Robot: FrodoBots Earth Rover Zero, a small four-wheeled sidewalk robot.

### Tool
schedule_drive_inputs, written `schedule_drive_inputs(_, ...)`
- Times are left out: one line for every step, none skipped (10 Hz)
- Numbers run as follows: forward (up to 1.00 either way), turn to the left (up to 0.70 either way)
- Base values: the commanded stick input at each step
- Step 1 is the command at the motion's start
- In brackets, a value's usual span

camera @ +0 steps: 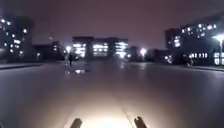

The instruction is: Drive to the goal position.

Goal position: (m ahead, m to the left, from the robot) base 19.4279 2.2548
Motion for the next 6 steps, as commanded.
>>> schedule_drive_inputs(1.0,0.0)
schedule_drive_inputs(1.0,0.0)
schedule_drive_inputs(1.0,0.0)
schedule_drive_inputs(1.0,0.0)
schedule_drive_inputs(1.0,0.0)
schedule_drive_inputs(1.0,0.0)
